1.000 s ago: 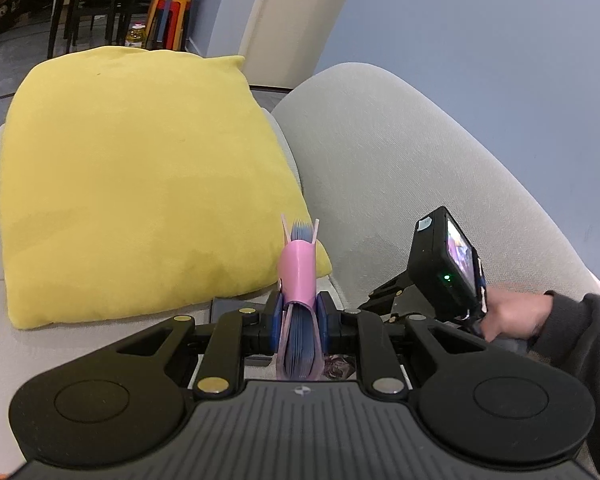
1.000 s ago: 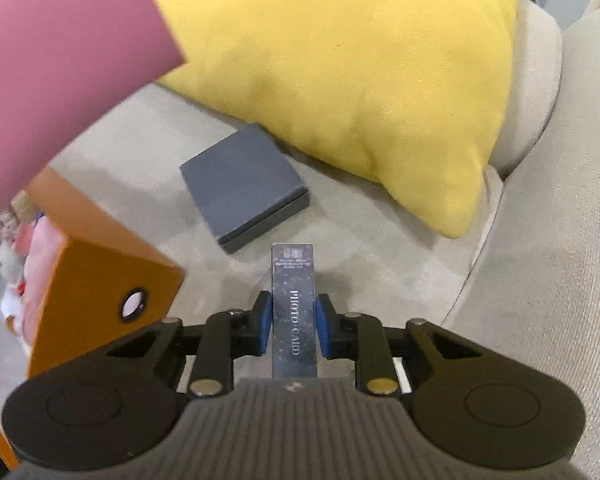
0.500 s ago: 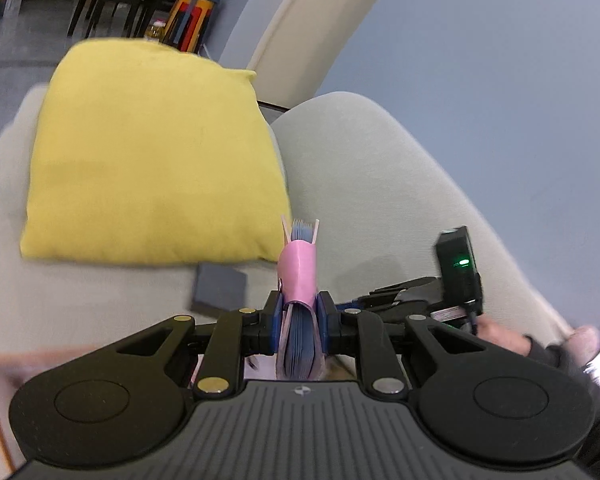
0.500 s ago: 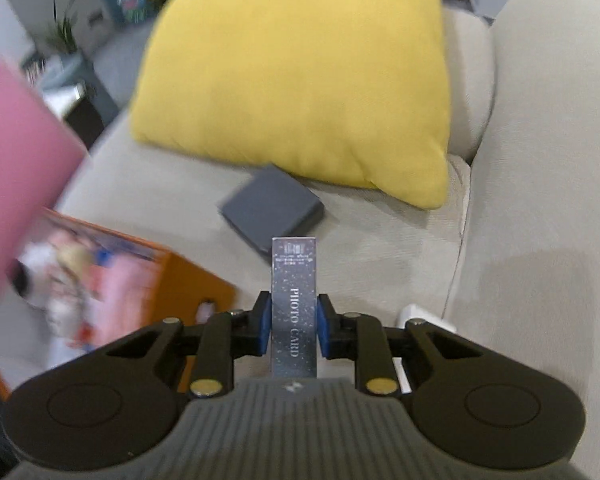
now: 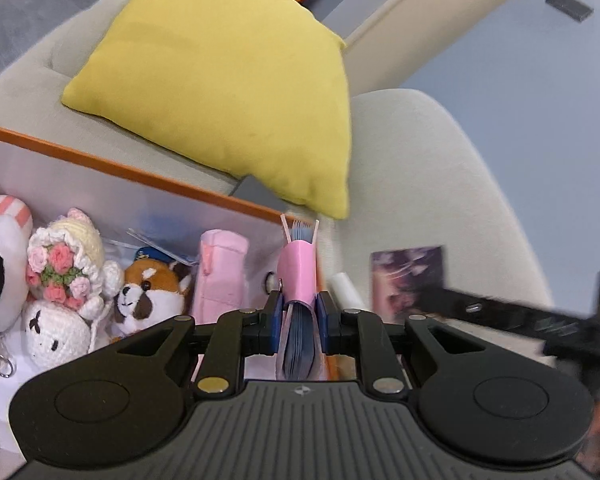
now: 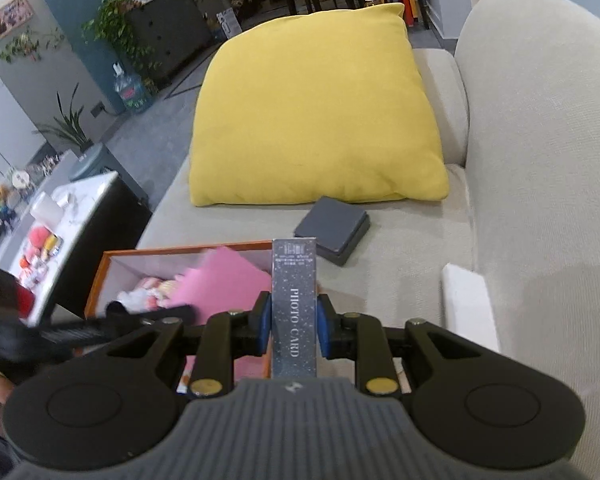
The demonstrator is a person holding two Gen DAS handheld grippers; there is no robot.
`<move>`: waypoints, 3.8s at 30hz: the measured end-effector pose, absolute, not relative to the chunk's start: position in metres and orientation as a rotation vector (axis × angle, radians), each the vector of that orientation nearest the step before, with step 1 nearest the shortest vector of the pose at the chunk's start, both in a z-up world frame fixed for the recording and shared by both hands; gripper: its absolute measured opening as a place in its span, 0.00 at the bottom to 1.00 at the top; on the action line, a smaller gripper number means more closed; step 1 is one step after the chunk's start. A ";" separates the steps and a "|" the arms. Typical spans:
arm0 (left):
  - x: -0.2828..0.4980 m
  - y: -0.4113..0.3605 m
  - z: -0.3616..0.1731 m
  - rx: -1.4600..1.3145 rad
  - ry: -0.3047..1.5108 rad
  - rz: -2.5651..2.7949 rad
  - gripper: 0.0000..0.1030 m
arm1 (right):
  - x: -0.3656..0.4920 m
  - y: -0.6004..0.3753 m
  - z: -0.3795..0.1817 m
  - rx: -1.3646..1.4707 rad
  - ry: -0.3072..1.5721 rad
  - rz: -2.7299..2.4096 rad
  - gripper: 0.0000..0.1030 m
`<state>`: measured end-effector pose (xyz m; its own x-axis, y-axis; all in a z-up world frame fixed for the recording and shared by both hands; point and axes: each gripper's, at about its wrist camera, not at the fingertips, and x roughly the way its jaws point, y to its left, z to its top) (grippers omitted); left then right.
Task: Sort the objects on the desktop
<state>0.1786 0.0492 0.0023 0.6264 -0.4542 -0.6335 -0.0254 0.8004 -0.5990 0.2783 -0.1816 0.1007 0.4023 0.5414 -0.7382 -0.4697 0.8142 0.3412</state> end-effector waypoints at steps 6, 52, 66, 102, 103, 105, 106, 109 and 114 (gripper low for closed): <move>0.179 0.033 -0.015 -0.502 0.870 -0.229 0.19 | 0.275 -0.167 0.105 0.149 0.981 0.675 0.23; 0.193 0.016 -0.050 -0.227 0.787 -0.231 0.23 | 0.293 -0.045 0.048 -0.267 1.079 0.411 0.26; 0.199 0.033 -0.043 -0.216 0.789 -0.288 0.22 | 0.269 -0.072 0.074 -0.356 1.039 0.582 0.26; 0.183 0.052 -0.056 -0.258 0.884 -0.381 0.17 | 0.216 -0.020 -0.009 -1.609 0.807 1.118 0.59; 0.183 0.052 -0.056 -0.259 0.879 -0.385 0.17 | 0.214 -0.021 -0.010 -1.636 0.783 1.128 0.59; 0.182 0.052 -0.057 -0.261 0.876 -0.391 0.17 | 0.211 -0.025 -0.011 -1.686 0.730 1.156 0.59; 0.182 0.052 -0.057 -0.262 0.876 -0.393 0.17 | 0.211 -0.027 -0.012 -1.698 0.714 1.159 0.59; 0.182 0.052 -0.058 -0.270 0.875 -0.399 0.17 | 0.213 -0.032 -0.012 -1.712 0.657 1.163 0.58; 0.181 0.056 -0.061 -0.294 0.875 -0.398 0.17 | 0.211 -0.036 -0.016 -1.730 0.573 1.141 0.58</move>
<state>0.1808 0.0558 -0.0606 0.5758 -0.4527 -0.6808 0.2162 0.8874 -0.4072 0.2109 -0.0362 -0.0159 0.4547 0.1123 -0.8836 -0.7757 -0.4375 -0.4548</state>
